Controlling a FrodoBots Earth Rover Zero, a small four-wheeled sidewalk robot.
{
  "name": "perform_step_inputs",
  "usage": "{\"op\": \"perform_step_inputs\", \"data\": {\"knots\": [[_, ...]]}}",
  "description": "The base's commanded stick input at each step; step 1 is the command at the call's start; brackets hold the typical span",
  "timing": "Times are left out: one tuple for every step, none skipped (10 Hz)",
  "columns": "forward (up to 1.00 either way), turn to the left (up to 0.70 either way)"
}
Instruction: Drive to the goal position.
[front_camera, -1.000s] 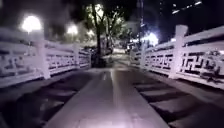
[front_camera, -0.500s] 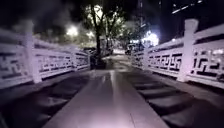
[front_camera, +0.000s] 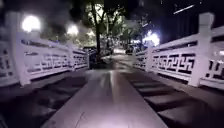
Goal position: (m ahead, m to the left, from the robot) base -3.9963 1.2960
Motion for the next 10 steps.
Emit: {"op": "perform_step_inputs", "data": {"knots": [[0.7,0.0],[0.7,0.0],[0.7,0.0],[0.7,0.0],[0.45,0.0],[0.45,0.0],[0.45,0.27],[0.45,0.1],[0.45,0.0],[0.45,0.0]]}}
